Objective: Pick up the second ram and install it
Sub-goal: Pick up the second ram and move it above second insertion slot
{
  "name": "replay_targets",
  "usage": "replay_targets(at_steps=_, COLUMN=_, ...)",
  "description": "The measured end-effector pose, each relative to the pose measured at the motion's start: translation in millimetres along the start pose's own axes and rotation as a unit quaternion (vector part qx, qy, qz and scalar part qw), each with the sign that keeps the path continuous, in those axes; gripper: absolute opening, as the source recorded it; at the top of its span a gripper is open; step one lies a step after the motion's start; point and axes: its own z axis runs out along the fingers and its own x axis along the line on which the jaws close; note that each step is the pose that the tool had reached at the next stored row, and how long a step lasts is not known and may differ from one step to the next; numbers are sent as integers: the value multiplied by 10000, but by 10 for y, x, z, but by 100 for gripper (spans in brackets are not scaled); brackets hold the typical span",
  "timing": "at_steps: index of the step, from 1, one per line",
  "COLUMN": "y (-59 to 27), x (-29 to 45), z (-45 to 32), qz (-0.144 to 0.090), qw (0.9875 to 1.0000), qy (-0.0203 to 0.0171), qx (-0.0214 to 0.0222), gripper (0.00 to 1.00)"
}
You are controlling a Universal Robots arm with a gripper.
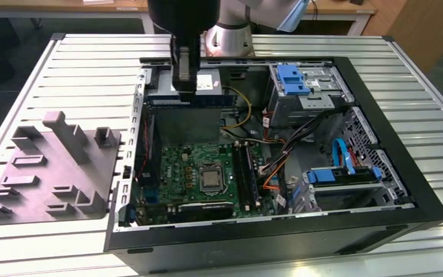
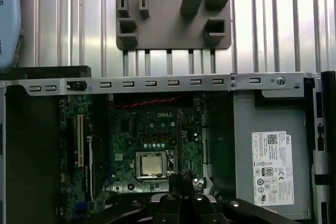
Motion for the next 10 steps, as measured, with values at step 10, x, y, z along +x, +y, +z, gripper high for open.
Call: replay_targets(at_steps=10, y=-310, x=-14, z=38, qz=0, qw=10000, qy=-1, qx=0, gripper=12)
